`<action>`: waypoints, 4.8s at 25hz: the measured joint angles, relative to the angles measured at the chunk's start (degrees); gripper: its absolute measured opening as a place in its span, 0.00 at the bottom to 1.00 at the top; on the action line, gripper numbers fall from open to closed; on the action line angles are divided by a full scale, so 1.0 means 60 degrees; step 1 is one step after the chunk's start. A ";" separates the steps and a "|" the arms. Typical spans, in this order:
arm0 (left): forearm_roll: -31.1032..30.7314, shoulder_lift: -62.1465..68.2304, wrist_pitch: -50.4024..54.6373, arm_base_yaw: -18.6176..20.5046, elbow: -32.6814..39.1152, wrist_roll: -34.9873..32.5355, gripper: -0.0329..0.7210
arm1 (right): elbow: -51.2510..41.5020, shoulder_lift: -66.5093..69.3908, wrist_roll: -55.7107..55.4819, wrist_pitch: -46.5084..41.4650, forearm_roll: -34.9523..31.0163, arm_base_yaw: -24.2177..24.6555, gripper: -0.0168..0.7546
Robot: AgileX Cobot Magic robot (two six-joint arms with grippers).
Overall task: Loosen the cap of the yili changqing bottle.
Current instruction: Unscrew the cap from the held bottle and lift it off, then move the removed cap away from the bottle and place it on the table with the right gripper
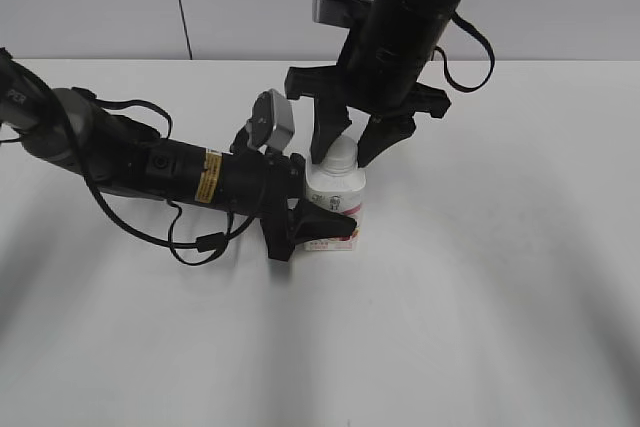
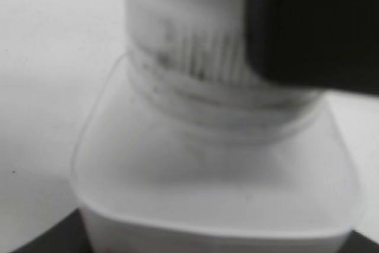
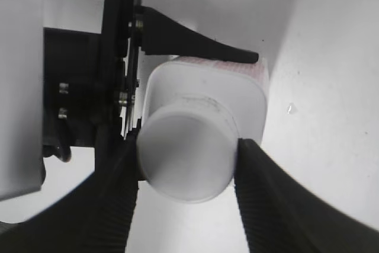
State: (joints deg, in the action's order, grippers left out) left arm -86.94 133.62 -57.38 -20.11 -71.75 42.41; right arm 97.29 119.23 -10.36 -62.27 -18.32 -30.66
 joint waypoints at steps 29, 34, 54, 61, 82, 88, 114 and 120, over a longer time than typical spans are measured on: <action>-0.0064 0.0000 0.0009 0.0000 0.0000 0.0038 0.56 | 0.0000 -0.0027 1.0626 0.0099 0.0386 0.0000 0.53; -0.0086 0.0000 0.0001 0.0000 0.0000 0.0038 0.56 | 0.0043 -0.0027 1.0656 -0.0074 0.0415 0.0000 0.53; -0.0195 0.0000 -0.0064 -0.0001 -0.0003 0.0038 0.56 | 0.1016 -0.0007 1.0386 -0.1167 0.1011 0.0013 0.53; -0.0213 0.0000 -0.0066 -0.0001 -0.0003 0.0038 0.56 | 0.1267 -0.0007 0.8352 -0.1192 0.1295 0.0797 0.52; -0.0224 0.0000 -0.0074 -0.0001 -0.0003 0.0038 0.56 | -0.1669 -0.0007 0.5119 0.1135 0.0292 0.4240 0.52; -0.0224 0.0000 -0.0074 -0.0001 -0.0003 0.0038 0.56 | -0.3077 -0.0007 0.5111 0.2695 0.0062 0.4248 0.52; -0.0224 0.0000 -0.0074 -0.0001 -0.0003 0.0038 0.56 | -0.3615 0.0002 0.5106 0.3358 0.0118 0.4248 0.52; -0.0224 0.0000 -0.0085 -0.0001 -0.0003 0.0038 0.56 | -0.3615 0.0002 0.5031 0.3358 0.0118 0.4248 0.59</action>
State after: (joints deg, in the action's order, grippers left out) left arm -88.29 133.62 -57.89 -20.12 -71.77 42.64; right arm 75.59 119.25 19.83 -42.13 -17.61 -5.17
